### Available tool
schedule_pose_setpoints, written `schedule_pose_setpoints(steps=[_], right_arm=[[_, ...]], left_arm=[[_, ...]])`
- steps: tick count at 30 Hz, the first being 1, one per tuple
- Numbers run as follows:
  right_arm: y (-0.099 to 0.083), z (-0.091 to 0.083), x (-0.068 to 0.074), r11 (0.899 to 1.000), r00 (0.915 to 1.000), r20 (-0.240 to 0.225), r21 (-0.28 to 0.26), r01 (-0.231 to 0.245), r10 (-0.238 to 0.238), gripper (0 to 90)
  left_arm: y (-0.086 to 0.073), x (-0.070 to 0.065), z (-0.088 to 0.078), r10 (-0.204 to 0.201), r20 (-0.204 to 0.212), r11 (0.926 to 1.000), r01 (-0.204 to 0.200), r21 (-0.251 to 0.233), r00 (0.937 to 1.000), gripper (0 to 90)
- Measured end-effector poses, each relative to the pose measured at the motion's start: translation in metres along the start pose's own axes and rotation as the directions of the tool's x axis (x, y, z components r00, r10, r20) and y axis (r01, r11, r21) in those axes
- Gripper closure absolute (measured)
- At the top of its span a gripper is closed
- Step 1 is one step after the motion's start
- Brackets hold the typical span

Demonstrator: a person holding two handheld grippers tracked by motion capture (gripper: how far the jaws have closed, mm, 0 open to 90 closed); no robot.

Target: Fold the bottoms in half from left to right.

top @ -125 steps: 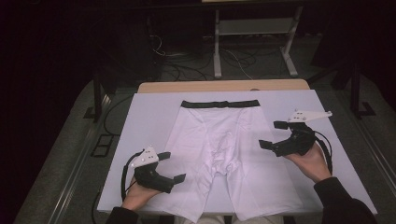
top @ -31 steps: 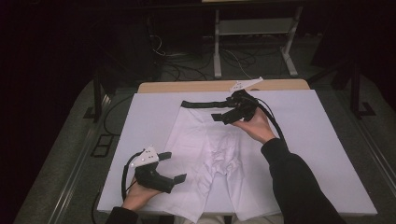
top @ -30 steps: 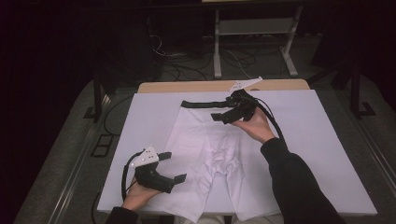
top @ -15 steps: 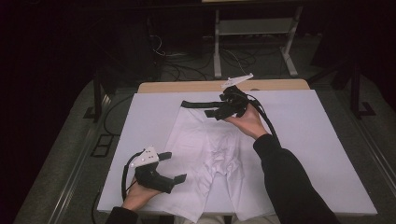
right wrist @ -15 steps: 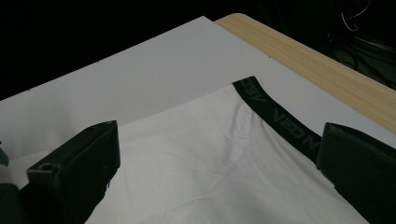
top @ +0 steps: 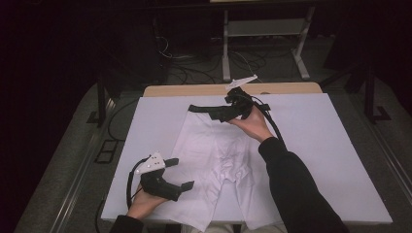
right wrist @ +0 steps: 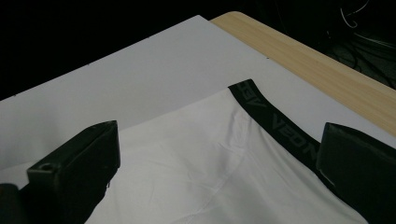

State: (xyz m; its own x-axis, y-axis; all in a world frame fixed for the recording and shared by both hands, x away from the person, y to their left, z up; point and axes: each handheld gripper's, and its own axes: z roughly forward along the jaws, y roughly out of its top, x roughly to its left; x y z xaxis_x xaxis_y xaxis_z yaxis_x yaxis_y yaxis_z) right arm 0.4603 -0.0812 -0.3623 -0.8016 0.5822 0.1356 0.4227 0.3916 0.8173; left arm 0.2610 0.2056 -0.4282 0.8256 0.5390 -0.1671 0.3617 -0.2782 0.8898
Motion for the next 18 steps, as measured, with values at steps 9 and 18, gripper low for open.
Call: schedule_pose_setpoints(steps=[9,18], right_arm=[[0.004,0.015,0.000,1.000,1.0000,-0.001,0.014,0.005,-0.005,0.0],[0.011,0.031,0.003,1.000,0.9999,-0.014,0.024,0.003,-0.003,0.0]], left_arm=[[0.000,0.000,0.000,0.000,0.004,1.0000,0.000,0.000,1.0000,0.0],[0.000,0.000,0.000,0.003,0.007,1.0000,-0.003,0.000,1.0000,0.0]])
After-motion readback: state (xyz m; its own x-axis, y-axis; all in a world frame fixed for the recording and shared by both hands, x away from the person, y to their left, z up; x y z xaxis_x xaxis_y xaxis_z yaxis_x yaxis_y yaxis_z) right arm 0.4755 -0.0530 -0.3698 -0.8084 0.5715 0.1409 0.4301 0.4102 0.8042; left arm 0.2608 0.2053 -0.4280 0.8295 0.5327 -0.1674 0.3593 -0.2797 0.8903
